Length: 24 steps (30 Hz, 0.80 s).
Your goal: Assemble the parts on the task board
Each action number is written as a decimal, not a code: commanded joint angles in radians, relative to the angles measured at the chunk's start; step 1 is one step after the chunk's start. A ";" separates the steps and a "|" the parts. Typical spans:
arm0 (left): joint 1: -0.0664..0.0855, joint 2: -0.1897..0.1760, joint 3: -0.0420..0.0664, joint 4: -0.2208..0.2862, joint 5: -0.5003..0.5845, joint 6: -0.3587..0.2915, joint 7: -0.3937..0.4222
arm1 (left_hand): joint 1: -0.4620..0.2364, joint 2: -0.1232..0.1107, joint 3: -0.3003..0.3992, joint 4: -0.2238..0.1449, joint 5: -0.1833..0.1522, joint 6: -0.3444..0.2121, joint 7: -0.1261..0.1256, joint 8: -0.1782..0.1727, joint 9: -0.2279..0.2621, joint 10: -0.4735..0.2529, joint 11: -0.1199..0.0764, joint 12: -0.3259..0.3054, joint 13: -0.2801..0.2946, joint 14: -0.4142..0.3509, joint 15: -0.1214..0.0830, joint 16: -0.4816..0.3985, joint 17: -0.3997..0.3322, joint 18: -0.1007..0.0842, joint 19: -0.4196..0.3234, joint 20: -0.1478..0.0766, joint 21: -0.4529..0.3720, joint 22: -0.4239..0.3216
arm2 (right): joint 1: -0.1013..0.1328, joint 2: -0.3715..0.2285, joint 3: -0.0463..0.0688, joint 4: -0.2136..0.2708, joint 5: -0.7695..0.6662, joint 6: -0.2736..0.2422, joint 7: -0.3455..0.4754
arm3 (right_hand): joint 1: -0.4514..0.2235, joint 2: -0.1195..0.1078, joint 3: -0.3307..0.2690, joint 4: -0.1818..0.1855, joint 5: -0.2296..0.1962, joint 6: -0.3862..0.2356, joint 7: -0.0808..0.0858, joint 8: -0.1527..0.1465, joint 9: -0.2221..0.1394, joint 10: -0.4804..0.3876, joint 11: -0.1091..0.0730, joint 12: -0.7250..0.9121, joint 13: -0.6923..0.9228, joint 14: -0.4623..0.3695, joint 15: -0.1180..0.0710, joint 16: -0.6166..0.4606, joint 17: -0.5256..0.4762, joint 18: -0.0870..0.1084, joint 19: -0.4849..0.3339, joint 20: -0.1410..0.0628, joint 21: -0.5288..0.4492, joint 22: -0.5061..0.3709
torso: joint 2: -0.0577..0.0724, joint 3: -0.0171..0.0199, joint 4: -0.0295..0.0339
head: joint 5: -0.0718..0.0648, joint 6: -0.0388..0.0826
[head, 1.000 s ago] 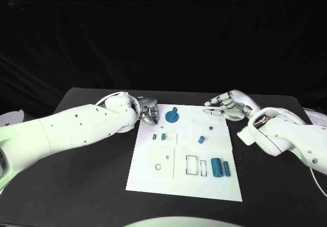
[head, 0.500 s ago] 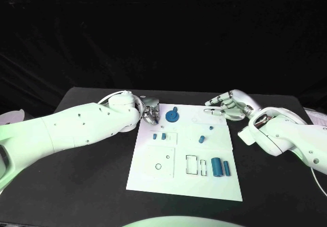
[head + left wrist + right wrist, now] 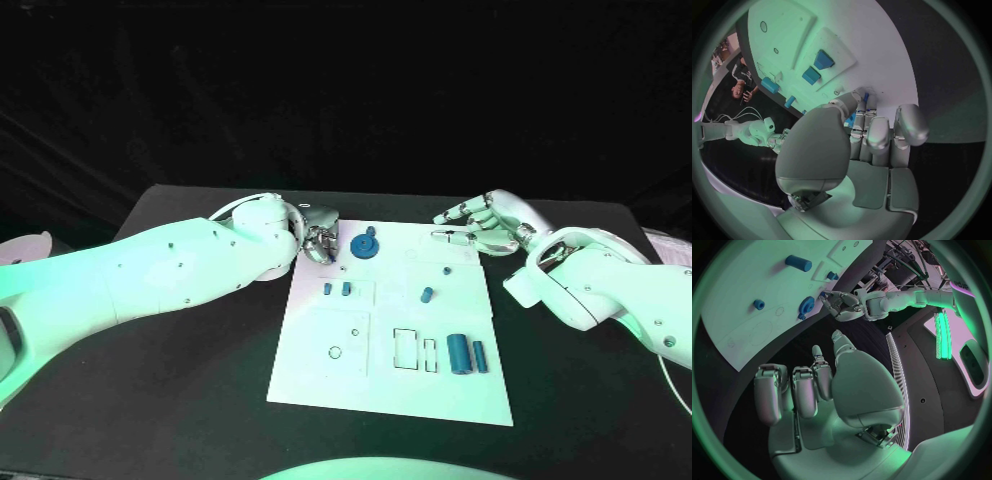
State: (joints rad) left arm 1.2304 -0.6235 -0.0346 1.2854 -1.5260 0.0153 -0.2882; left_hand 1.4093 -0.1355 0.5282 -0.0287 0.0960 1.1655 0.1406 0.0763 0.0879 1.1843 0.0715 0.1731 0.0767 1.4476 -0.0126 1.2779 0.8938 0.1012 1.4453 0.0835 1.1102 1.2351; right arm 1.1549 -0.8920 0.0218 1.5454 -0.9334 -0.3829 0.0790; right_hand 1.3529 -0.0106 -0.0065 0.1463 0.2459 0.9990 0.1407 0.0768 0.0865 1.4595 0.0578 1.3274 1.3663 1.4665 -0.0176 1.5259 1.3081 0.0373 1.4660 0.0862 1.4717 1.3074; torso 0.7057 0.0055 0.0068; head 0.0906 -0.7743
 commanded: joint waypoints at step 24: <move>-0.031 -0.082 -0.010 0.084 0.089 -0.180 0.111 | -0.002 -0.012 0.038 -0.005 0.010 0.020 -0.001 -0.001 -0.002 0.027 -0.003 -0.015 0.003 0.000 -0.006 -0.005 -0.023 -0.007 0.009 -0.003 0.016 0.015 | 0.000 0.000 0.000 0.001 0.000 0.003 0.012 | -0.004 0.009 -0.006 -0.001 0.003 0.006 0.000 -0.001 0.001 0.004 -0.005 -0.005 0.050 0.088 -0.005 -0.002 0.191 0.006 0.016 -0.005 -0.006 0.068 | 0.001 -0.0018 0.0006 | -0.002 0.000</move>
State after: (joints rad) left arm 1.2009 -0.7034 -0.0454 1.3617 -1.4772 -0.1271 -0.2070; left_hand 1.4115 -0.1412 0.5619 -0.0345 0.1035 1.1773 0.1390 0.0715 0.0881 1.2027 0.0678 0.1644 0.0792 1.4476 -0.0126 1.2777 0.8714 0.1013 1.4488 0.0799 1.1219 1.2481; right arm 1.1550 -0.8925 0.0218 1.5452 -0.9324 -0.3838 0.0807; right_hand 1.3529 -0.0106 -0.0065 0.1463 0.2459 0.9990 0.1407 0.0768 0.0864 1.4595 0.0578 1.3275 1.3663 1.4665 -0.0177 1.5259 1.3078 0.0373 1.4660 0.0862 1.4717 1.3081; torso 0.7063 0.0041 0.0079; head 0.0880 -0.7743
